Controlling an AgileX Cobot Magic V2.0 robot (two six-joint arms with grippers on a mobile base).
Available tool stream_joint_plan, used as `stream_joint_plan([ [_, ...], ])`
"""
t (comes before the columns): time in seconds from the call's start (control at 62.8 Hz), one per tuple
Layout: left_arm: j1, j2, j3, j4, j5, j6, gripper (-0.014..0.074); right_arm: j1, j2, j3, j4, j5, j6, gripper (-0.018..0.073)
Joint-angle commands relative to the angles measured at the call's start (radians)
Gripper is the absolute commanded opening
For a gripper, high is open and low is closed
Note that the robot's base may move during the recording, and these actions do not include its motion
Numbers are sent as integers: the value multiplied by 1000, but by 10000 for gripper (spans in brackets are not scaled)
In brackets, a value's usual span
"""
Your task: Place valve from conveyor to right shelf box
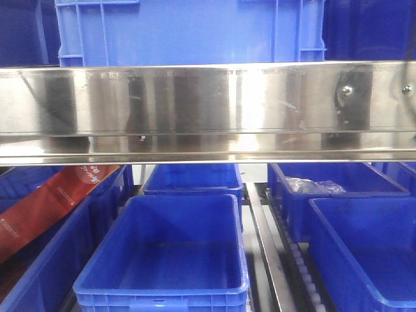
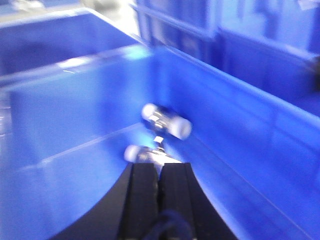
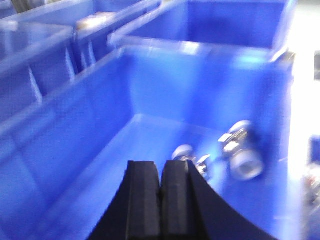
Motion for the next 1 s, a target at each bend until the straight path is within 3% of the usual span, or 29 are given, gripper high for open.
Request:
stream_joint_plan([
  [0.0,13,-82,93,-39,-75,-9,-110,-8,-51,28,-14,-50,-3,-160],
  [0.175,13,-287,387,-56,-265,-9,-110,-8,-177,190,-35,-184,-3,-160],
  [0.398,13,-583,766,-56,-447,-9,-110,-8,-393,533,-101,-421,-3,-160],
  [0.685,13,-960,1134,-56,-472,-9,-110,-8,-720,1023,-101,-661,-3,-162],
  [0.987,13,-1261,1337,-56,-472,-9,-110,-8,-1034,1292,-101,-664,-3,-162],
])
